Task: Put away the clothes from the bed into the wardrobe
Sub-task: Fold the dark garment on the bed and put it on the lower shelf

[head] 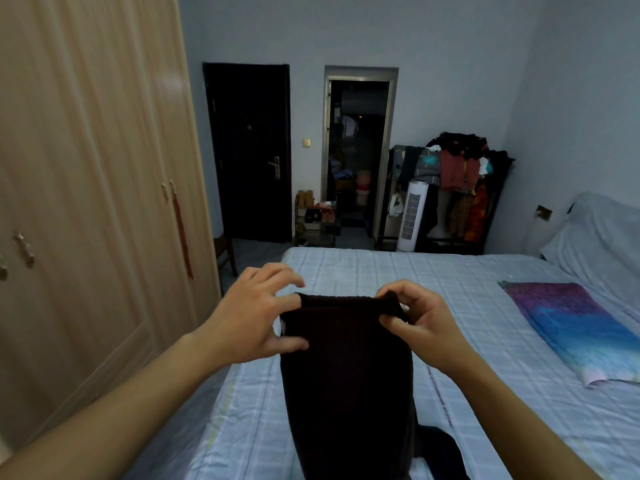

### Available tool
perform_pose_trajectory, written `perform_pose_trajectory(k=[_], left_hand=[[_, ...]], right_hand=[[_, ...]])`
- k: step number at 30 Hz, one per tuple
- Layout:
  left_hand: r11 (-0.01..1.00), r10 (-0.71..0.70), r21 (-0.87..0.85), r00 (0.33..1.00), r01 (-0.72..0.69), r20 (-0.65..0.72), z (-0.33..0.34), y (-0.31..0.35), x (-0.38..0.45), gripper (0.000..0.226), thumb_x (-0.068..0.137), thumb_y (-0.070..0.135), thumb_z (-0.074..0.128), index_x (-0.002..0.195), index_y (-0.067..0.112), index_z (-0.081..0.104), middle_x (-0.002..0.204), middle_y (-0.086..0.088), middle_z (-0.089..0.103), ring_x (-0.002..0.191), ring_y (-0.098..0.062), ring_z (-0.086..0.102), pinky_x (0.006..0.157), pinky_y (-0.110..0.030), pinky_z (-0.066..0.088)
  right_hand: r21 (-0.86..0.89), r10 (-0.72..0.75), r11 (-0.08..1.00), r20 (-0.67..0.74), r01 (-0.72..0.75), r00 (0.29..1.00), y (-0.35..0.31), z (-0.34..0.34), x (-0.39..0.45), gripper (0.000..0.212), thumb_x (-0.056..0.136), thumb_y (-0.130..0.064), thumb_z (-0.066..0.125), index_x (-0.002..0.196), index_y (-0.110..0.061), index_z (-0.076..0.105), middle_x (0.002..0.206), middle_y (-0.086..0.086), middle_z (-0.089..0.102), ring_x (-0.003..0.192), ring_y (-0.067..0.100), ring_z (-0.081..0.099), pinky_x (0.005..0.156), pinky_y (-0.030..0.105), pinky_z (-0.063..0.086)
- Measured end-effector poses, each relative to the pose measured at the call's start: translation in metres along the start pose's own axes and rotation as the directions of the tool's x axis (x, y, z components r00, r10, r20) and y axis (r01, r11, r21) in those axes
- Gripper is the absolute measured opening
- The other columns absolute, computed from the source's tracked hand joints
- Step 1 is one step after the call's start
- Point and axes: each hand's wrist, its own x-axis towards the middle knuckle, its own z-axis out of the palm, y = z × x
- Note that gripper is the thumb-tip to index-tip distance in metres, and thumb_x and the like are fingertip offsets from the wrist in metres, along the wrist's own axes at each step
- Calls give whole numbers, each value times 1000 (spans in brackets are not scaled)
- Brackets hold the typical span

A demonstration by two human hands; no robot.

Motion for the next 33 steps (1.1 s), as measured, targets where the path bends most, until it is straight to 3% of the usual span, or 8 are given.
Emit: perform_pose_trajectory(k=[3, 7, 11, 13, 16, 20, 26, 33], left_hand=[[993, -111, 20, 987, 114, -118, -1, 9, -1, 49, 80, 73, 58, 89, 25, 66, 105, 10, 62, 103, -14, 56, 79, -37, 43], [988, -154, -29, 979, 152, -132, 1, 20, -2, 42, 79, 67, 57, 84, 27, 64, 84, 13, 61, 82, -11, 57, 78, -35, 44], [967, -204, -164, 978, 197, -29, -2, 23, -3, 30, 75, 58, 64, 91, 36, 51, 86, 17, 57, 78, -8, 57, 88, -37, 40], [940, -202, -260, 974, 223, 105, -4, 25, -3, 40, 72, 45, 75, 92, 41, 40, 85, 17, 55, 76, -4, 54, 90, -34, 37], [883, -222, -387, 962, 267, 157, 1, 33, -5, 53, 71, 28, 77, 98, 38, 33, 82, 14, 55, 69, -7, 54, 74, -28, 39], [778, -343, -519, 931, 355, 123, 7, 38, -9, 53, 74, 22, 73, 111, 36, 38, 91, 15, 61, 63, -11, 59, 64, -35, 50], [796, -385, -500, 923, 340, 14, 9, 39, -10, 36, 73, 23, 70, 103, 32, 52, 86, 16, 61, 78, -5, 59, 70, -34, 50], [836, -307, -494, 950, 240, -58, 9, 45, -24, 30, 75, 20, 66, 101, 30, 56, 94, 17, 54, 89, -6, 52, 76, -31, 48]], right_hand=[[-36, -27, 999, 25, 28, 999, -1, -2, 0, 28, 84, 18, 60, 97, -7, 65, 88, 3, 65, 84, 19, 65, 78, 25, 53], [-72, -28, 997, 11, 28, 1000, 1, 0, -1, 30, 84, 16, 60, 98, -10, 65, 88, 0, 64, 85, 18, 64, 82, 26, 52], [-139, -44, 990, -34, 38, 998, 2, 1, -4, 30, 85, 13, 61, 99, -15, 64, 91, -2, 65, 90, 21, 65, 85, 30, 54], [-155, -32, 988, -65, 22, 997, 4, 3, -5, 31, 86, 11, 61, 98, -16, 64, 92, -1, 65, 90, 21, 65, 82, 34, 56], [-187, -16, 982, -104, -4, 994, 8, 10, -10, 30, 85, 10, 61, 98, -16, 64, 92, -1, 64, 89, 20, 66, 82, 39, 58], [-265, -27, 964, -131, -9, 991, 6, 19, -15, 30, 83, 4, 66, 101, -19, 62, 93, -7, 65, 92, 17, 66, 84, 32, 56], [-438, -7, 898, -96, -35, 995, 7, 24, -24, 42, 76, -18, 83, 109, -28, 59, 101, -16, 63, 100, 8, 62, 84, 20, 51], [-662, -38, 749, -84, -27, 996, -1, 41, -44, 33, 81, -17, 75, 103, -29, 54, 101, -18, 49, 95, 1, 53, 81, 14, 43]])
